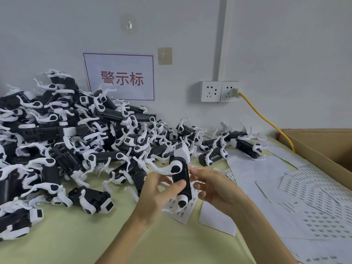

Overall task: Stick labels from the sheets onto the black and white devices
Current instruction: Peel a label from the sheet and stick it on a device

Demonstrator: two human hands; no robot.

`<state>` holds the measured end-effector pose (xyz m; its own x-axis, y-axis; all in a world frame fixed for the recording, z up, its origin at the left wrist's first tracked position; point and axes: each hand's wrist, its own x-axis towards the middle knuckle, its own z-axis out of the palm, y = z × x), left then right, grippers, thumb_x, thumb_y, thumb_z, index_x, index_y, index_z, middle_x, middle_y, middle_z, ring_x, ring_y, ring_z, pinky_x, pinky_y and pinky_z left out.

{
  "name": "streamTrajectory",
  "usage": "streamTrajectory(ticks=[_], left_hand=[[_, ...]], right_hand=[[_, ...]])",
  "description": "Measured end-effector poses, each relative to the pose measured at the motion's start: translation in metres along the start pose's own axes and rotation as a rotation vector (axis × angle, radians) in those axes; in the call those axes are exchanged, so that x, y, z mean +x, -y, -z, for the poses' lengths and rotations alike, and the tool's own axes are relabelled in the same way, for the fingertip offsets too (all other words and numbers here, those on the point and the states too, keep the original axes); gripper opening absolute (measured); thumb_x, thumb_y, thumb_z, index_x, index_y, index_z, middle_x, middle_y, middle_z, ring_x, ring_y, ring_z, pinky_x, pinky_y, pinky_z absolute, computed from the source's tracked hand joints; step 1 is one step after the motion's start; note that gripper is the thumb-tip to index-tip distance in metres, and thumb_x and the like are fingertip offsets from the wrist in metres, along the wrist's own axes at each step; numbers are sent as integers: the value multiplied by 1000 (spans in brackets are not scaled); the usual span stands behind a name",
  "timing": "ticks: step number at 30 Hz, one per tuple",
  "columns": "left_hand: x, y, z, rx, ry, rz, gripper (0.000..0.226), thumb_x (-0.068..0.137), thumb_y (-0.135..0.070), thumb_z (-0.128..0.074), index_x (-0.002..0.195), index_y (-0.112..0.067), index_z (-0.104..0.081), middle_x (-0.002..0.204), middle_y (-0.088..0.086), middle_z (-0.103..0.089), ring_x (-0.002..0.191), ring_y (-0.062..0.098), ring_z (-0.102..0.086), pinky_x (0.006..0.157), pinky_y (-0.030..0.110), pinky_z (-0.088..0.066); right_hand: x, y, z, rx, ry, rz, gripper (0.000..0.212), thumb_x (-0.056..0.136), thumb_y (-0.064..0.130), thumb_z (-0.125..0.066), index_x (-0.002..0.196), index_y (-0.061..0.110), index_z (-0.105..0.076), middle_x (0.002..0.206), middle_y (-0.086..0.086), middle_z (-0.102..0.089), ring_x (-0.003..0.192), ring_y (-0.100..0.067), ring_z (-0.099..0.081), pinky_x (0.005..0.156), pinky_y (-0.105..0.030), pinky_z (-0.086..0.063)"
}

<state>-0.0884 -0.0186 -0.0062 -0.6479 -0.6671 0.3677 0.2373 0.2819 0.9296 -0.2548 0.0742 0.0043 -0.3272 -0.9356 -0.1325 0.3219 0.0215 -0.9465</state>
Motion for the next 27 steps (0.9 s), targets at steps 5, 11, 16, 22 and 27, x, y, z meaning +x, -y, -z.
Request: streamTrajectory(ticks=[5,11,16,22,27], left_hand=[[1,2,-3,-20,6,-28,54,68,-48,-76,107,-12,-70,102,-5,-71,107,16,-65,94,26,-49],[10,4,1,-104,-80,12,22,76,-20,-78,82,-3,-66,72,4,-66,72,13,-67,64,17,-52],[10,4,2,-307,-107,234,45,64,-37,-88,105,-19,-80,110,-1,-78,106,8,-72,88,29,-51],[15,-3,0,-543,-106,294,21,70,-34,-79,90,-31,-82,108,-4,-77,97,11,-74,94,32,-43],[16,-1,2,-750,-116,366,5,73,-24,-77,78,-23,-78,112,1,-75,105,14,-72,107,37,-43]], right_hand=[[1,-2,-3,-219,-207,212,12,85,13,-78,74,12,-74,69,0,-61,56,-11,-52,52,-20,-43],[0,1,-2,-235,-425,467,11,88,10,-77,76,11,-76,59,-1,-59,48,-13,-45,47,-20,-40],[-2,2,-4,-44,-320,450,6,91,14,-72,89,13,-78,57,-2,-43,50,-13,-34,47,-21,-33],[-13,5,-16,343,67,319,47,71,29,-68,114,13,-76,48,2,-27,44,-10,-21,39,-21,-25],[-17,-7,-32,240,285,117,50,73,31,-70,120,19,-75,47,5,-22,42,-7,-17,37,-18,-21]])
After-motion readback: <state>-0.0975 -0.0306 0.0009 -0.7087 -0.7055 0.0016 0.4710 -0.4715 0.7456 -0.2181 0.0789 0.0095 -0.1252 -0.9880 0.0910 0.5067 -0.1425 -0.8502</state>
